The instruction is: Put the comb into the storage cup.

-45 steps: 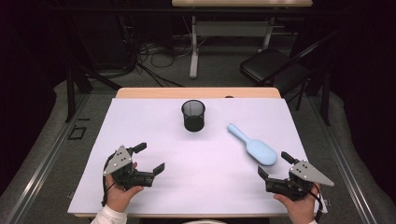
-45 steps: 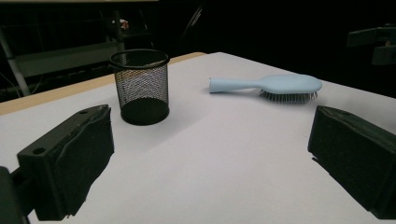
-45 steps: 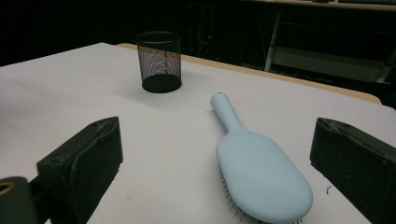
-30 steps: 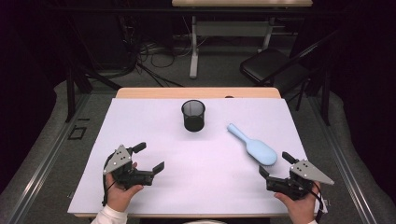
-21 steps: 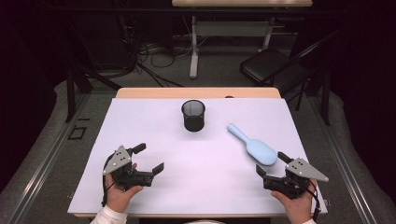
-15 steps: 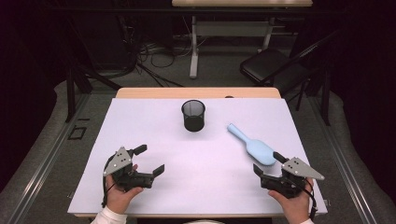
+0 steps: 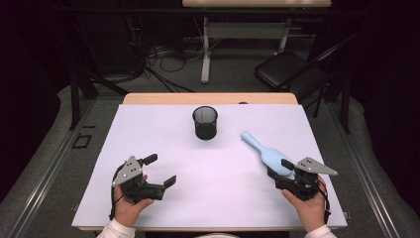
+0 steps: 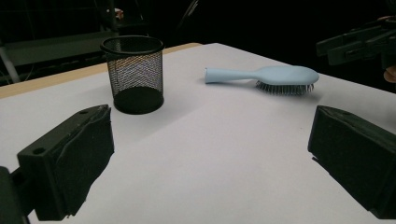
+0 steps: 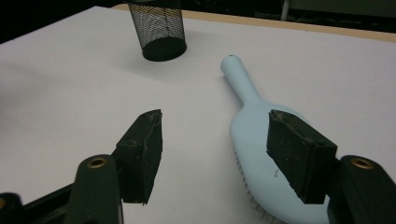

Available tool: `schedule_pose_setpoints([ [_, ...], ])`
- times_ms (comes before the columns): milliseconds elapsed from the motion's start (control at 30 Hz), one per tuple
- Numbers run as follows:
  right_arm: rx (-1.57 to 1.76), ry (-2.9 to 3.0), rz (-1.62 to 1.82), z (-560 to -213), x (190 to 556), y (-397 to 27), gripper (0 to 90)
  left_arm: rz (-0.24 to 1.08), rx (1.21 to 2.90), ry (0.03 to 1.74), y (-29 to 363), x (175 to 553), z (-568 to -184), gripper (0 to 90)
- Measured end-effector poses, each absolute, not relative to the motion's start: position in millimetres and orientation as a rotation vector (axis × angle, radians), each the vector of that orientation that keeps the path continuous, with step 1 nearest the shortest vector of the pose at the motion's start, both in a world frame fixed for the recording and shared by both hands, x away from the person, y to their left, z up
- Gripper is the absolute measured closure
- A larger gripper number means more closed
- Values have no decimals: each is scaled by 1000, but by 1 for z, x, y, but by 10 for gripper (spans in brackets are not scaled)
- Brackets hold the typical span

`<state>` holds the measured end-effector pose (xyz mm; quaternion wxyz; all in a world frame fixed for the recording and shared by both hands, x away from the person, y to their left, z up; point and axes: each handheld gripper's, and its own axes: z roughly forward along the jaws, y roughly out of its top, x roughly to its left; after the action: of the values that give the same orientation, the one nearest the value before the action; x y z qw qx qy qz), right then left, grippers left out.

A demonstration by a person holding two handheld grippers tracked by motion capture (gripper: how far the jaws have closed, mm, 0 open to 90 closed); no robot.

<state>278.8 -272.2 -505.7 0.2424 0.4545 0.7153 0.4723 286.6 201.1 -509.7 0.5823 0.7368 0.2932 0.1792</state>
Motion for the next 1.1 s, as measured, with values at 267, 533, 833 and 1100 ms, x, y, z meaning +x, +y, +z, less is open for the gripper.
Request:
schedule_pose_setpoints([
  [267,1257,1972,1237,-490,296,-269,379,430,1717,701,204,285,-509,5],
  [533,1298,2059,1195,-476,320,-267,449,427,1716,705,203,285,-510,5],
  [833,1327,2101,1162,-467,344,-268,587,418,1717,703,202,285,-511,5],
  [1100,1310,2132,1121,-457,360,-261,661,416,1722,703,202,285,-511,6],
])
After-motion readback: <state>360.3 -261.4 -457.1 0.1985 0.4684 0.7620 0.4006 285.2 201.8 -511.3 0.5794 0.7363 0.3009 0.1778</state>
